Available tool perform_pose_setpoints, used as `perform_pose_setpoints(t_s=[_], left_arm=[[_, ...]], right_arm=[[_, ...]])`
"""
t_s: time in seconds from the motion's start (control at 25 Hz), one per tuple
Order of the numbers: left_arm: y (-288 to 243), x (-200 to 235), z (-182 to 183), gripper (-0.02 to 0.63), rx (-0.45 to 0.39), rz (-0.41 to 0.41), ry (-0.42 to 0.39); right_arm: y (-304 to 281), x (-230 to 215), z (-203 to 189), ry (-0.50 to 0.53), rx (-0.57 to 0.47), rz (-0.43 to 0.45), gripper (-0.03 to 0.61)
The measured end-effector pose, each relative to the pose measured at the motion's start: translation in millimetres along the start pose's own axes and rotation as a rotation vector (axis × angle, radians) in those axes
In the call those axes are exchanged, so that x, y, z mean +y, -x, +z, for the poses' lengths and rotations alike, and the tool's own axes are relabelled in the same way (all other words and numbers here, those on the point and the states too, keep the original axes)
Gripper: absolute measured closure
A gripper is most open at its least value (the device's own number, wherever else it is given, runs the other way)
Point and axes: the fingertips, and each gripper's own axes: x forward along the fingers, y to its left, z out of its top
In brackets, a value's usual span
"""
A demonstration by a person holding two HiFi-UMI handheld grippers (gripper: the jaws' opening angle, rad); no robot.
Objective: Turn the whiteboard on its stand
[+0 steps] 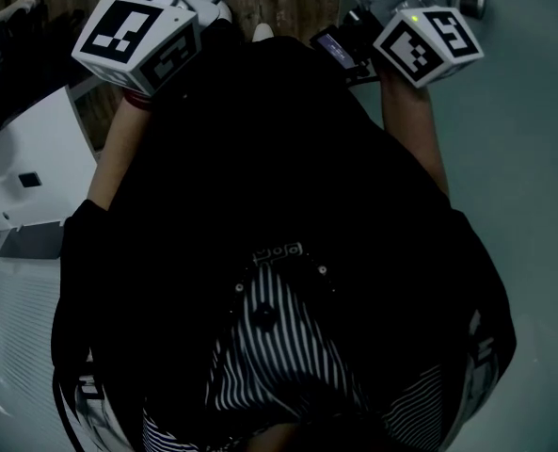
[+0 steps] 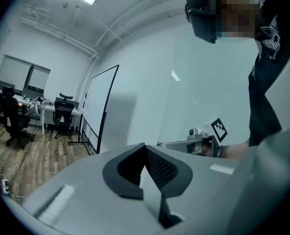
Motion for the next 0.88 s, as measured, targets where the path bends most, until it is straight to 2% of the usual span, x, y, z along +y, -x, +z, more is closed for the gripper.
perform_pose_setpoints(t_s=[0.28,0.48,0.76,0.88], left_arm=[[-2,10,-3,0.614,-0.019,0.025,0.051],[-11,3,3,0.615,-0.037,-0.035,0.041],[-15,11,5,0.614,-0.048,-0.050,0.030],[-19,7,6,0.614,-0.052,-0.082,0.027]], right_arm=[[5,-8,7,0.009,-0.023,-0.048,0.577],[9,-11,7,0.016,-0.025,-0.068,0.578],[8,-14,7,0.018,-0.045,-0.096,0.578],[9,-14,7,0.025,-0.047,-0.110,0.578]])
